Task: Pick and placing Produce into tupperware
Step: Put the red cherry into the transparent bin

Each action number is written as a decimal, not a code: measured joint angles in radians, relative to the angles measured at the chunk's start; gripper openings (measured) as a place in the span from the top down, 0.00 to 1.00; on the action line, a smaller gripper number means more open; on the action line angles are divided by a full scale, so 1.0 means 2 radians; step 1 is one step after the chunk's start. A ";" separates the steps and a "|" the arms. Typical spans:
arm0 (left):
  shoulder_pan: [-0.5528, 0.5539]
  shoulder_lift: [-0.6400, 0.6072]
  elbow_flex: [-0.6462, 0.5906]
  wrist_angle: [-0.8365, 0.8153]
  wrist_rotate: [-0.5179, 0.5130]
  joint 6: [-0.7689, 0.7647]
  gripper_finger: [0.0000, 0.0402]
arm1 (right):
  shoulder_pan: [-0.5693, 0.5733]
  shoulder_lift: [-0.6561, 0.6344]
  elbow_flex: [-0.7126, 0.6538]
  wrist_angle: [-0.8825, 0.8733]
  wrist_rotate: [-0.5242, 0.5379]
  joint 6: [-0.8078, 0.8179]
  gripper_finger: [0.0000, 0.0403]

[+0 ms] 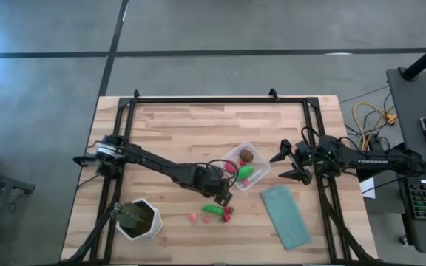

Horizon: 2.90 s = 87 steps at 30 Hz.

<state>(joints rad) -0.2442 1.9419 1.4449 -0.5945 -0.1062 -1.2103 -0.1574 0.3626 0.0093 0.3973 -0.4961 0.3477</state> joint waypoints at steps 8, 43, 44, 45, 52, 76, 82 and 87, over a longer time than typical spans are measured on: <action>0.006 -0.014 0.015 -0.032 -0.002 0.024 0.43 | 0.000 0.000 0.000 0.000 0.000 0.000 0.19; 0.010 0.006 -0.059 0.033 -0.010 0.021 0.43 | 0.000 0.000 0.000 0.000 0.000 0.000 0.19; 0.010 0.006 -0.057 0.041 -0.010 0.021 0.43 | 0.000 0.000 0.000 0.000 0.000 0.000 0.19; 0.010 0.006 -0.056 0.046 -0.011 0.022 0.43 | 0.000 0.000 0.000 0.000 0.000 0.000 0.19; 0.010 0.016 -0.058 0.042 -0.011 0.024 0.48 | 0.000 0.000 0.000 0.000 0.000 0.000 0.19; 0.010 0.021 -0.056 0.045 -0.002 0.024 0.66 | 0.000 0.000 0.000 0.000 0.000 0.000 0.19; 0.009 0.021 -0.040 0.047 0.009 0.024 0.69 | 0.000 0.000 0.000 0.000 0.000 0.000 0.19; 0.011 0.021 -0.007 0.045 0.004 0.050 0.71 | 0.000 0.000 0.000 0.000 0.000 0.000 0.19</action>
<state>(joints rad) -0.2216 1.9835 1.4311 -0.5048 -0.0978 -1.1106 -0.1574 0.3629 0.0093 0.3977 -0.4961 0.3477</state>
